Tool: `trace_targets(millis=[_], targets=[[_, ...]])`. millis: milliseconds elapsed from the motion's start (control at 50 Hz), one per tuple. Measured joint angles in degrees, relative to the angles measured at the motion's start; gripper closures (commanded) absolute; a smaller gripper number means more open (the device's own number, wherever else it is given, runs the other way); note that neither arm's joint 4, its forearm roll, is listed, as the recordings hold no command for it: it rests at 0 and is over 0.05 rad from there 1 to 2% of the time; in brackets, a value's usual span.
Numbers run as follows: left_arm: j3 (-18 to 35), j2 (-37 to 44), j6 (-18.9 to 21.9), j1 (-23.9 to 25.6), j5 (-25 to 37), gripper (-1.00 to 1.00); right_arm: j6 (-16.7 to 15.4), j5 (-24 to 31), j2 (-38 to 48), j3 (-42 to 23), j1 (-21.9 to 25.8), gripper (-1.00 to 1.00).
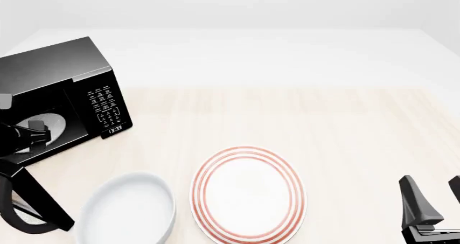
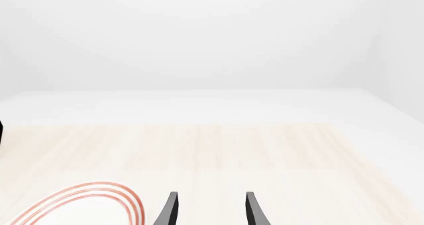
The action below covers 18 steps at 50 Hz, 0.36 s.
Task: Open the microwave.
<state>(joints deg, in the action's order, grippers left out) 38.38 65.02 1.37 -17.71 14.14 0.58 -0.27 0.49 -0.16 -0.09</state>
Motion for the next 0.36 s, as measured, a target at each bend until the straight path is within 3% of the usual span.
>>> trace_targets(millis=[360], targets=[[-2.32,-3.25,-0.53,-1.28,0.92,-1.00,0.00,0.00,0.00,0.00,0.00,-1.00]])
